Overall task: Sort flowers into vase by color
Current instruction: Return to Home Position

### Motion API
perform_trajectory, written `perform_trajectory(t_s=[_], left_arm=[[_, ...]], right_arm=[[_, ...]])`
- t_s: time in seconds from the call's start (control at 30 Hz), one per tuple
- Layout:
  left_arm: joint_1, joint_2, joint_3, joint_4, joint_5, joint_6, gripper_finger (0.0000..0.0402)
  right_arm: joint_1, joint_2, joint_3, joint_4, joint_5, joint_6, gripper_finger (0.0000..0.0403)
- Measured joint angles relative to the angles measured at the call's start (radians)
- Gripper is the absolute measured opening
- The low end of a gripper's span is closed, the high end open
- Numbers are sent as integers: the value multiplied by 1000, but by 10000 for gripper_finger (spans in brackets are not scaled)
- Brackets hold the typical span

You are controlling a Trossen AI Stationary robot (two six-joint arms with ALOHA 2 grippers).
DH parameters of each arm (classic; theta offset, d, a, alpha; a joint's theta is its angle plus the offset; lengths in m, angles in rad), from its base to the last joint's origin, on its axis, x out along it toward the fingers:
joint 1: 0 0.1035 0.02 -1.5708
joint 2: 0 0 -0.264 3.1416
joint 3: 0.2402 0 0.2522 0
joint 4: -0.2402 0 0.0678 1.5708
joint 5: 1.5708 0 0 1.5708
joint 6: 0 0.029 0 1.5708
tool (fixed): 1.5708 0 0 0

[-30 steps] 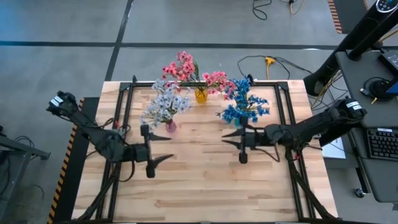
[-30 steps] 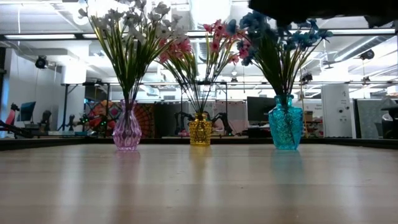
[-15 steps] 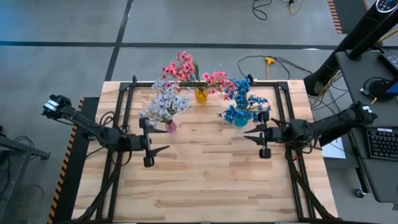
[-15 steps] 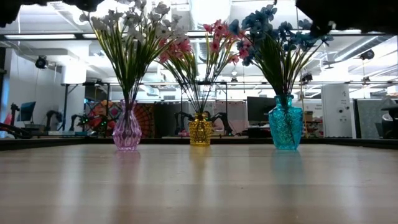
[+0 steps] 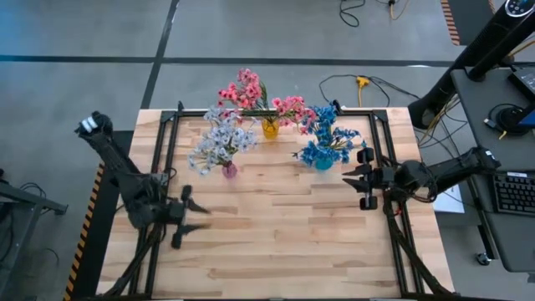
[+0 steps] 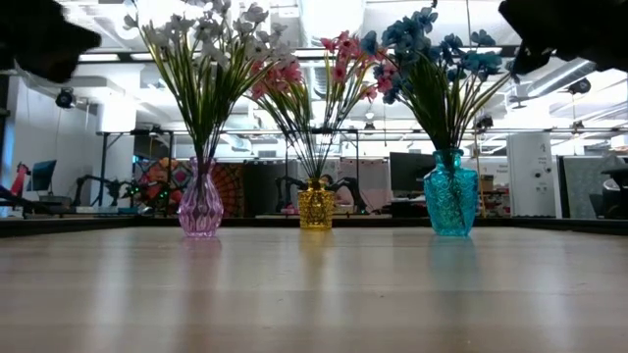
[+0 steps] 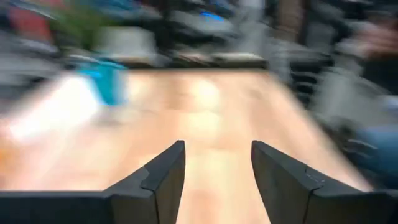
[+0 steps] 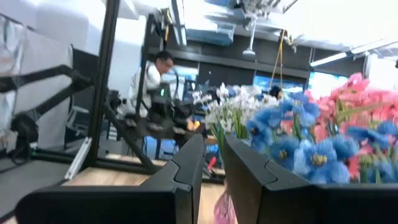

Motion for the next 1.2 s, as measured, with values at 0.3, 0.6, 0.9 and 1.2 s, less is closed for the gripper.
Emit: perform_trajectory(t_s=[0.3,0.6,0.9,1.2], left_arm=[[63,18,-52,357,-72,382,109],[345,-37,-77,386,427,507,32],[348,-184,-77,169,445,522,2],[349,-381,-203,104,446,444,0]], right_arm=[[0,-2,-2,-7,-9,-35,57],[0,-1,-3,-7,-9,-5,57],[0,1,-3,-30,-5,16,57],[0,1,-3,-29,-1,-7,57]])
